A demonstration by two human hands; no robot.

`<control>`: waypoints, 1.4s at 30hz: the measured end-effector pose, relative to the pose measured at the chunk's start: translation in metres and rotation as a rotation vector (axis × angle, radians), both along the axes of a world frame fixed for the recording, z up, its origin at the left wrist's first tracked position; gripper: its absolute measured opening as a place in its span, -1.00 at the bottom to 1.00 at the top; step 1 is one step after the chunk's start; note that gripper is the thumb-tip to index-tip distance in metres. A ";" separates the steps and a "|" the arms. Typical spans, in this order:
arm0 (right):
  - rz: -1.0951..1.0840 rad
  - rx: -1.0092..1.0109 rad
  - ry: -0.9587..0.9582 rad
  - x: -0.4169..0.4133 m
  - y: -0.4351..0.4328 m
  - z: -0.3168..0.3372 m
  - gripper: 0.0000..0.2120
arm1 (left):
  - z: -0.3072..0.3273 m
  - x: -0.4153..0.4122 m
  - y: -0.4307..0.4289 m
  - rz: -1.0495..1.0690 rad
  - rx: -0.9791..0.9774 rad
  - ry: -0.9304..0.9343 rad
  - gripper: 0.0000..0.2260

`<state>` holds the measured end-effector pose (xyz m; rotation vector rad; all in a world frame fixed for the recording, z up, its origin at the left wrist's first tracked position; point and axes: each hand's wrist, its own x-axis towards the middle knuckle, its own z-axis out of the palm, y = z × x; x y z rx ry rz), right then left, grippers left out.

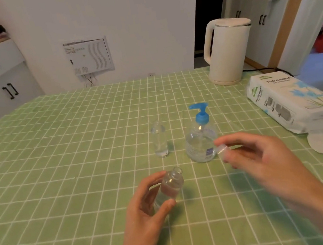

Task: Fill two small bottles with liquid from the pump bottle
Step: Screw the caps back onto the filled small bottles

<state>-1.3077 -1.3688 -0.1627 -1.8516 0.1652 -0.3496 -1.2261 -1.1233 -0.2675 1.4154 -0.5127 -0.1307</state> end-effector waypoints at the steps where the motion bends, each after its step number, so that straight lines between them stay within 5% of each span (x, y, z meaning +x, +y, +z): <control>1: 0.046 -0.016 -0.015 0.002 0.011 0.003 -0.82 | 0.000 0.000 0.000 -0.005 0.008 -0.011 -0.54; 8: 0.152 -0.273 0.040 0.014 0.035 -0.010 -0.73 | -0.001 -0.002 0.000 -0.034 0.050 -0.039 -0.53; 21: 0.175 -0.438 0.038 0.013 0.031 -0.015 -0.84 | -0.002 -0.002 0.000 -0.075 0.088 -0.078 -0.52; 24: 0.154 -0.490 0.048 0.012 0.030 -0.015 -0.72 | -0.001 -0.002 0.001 -0.076 0.084 -0.083 -0.52; 28: 0.240 -0.482 0.053 0.006 0.026 -0.013 -0.68 | 0.001 -0.003 0.000 -0.086 0.072 -0.072 -0.52; 31: 0.189 -0.531 0.054 0.005 0.026 -0.017 -0.87 | 0.001 -0.002 0.000 -0.087 0.074 -0.071 -0.52; 42: 0.128 -0.511 0.091 0.005 0.026 -0.019 -0.74 | 0.002 -0.002 0.000 -0.098 0.090 -0.077 -0.53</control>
